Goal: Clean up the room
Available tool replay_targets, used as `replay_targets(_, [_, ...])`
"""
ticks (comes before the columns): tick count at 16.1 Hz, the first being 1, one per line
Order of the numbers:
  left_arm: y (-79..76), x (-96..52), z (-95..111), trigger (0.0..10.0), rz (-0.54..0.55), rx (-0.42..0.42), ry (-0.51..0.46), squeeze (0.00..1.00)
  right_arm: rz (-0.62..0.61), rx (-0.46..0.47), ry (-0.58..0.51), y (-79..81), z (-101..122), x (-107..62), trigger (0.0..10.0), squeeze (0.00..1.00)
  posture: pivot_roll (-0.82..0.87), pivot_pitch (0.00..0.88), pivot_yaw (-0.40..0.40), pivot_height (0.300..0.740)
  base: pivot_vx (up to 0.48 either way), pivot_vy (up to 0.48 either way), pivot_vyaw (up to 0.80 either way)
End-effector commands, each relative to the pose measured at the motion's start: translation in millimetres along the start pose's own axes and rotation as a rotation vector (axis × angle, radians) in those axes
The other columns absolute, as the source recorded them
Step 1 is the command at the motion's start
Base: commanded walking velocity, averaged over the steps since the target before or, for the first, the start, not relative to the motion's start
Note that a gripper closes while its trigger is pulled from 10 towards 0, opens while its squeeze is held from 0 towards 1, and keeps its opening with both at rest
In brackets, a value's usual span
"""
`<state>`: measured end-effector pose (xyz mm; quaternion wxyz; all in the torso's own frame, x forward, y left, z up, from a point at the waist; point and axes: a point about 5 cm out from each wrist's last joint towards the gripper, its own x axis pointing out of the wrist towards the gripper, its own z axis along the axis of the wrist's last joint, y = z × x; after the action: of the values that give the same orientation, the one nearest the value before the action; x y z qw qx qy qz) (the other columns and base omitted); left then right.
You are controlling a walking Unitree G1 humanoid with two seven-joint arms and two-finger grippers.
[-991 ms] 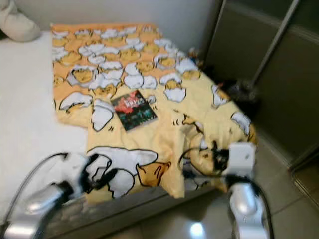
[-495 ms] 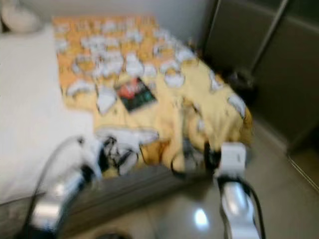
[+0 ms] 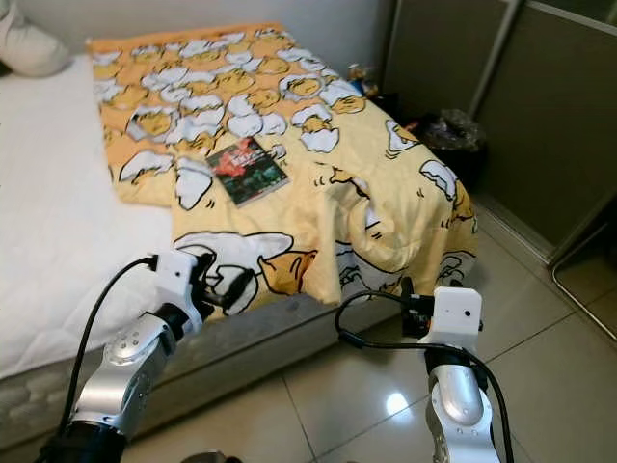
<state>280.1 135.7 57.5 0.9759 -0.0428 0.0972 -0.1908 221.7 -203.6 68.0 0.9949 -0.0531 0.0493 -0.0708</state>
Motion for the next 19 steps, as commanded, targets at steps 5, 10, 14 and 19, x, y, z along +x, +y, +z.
replay_targets(5, [-0.6,5.4,13,10.0,0.042,-0.013,-0.037,0.0,0.012,0.009,-0.028,4.9,4,2.5,10.0,0.0,-0.01,0.015,0.014,0.74,0.283,0.388,0.0])
replay_targets(10, [-18.7,12.0,21,10.0,-0.073,0.063,-0.056,0.0,0.013,0.01,-0.026,5.7,3,3.1,10.0,0.0,-0.01,0.012,0.02,0.74,0.33,0.304,0.0])
replay_targets(14, [-19.9,17.1,23,10.0,-0.086,0.056,-0.048,0.0,0.009,0.011,-0.029,6.2,3,2.4,10.0,0.0,-0.02,0.013,0.028,0.74,0.48,0.0,0.0])
replay_targets(19, [-21.6,22.0,21,10.0,-0.073,0.021,-0.038,0.0,0.007,0.012,-0.029,6.3,3,0.8,10.0,0.0,-0.03,0.015,0.03,0.74,0.181,-0.221,0.0])
